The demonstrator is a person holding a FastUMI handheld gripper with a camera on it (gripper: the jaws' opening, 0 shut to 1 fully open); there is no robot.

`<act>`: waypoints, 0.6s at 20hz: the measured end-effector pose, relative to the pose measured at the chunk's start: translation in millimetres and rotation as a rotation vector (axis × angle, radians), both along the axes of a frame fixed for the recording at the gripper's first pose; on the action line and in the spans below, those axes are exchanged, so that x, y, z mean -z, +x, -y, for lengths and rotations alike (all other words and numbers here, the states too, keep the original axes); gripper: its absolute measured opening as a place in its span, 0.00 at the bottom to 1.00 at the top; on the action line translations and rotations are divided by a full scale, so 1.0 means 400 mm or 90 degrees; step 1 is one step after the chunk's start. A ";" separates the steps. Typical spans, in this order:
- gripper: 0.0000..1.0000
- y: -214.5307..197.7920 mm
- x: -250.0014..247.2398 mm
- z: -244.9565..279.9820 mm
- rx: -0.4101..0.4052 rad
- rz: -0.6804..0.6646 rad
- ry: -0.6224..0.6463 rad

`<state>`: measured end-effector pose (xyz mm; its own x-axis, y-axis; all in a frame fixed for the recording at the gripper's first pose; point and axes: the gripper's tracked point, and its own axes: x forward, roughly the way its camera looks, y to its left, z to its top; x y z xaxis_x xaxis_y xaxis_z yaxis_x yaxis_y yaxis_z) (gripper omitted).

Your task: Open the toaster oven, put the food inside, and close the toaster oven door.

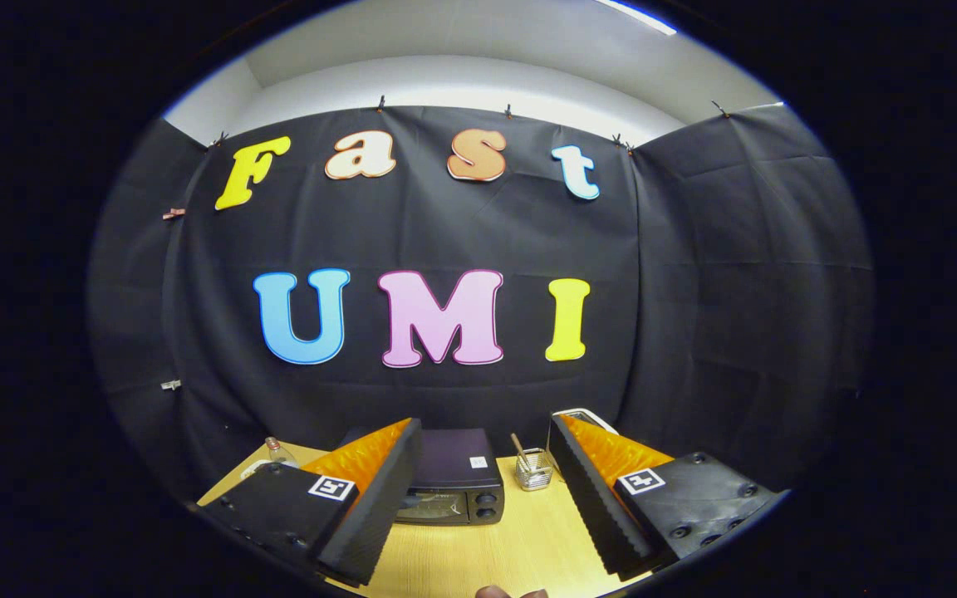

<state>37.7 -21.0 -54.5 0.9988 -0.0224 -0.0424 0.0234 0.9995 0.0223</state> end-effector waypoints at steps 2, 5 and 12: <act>0.99 -0.020 -0.011 0.020 -0.004 0.009 -0.020; 0.99 -0.044 -0.029 0.003 -0.039 0.017 -0.034; 1.00 -0.059 -0.055 0.009 -0.061 0.026 0.009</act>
<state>14.2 -24.6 -32.6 0.9973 0.0740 -0.0020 -0.0739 0.9967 0.0348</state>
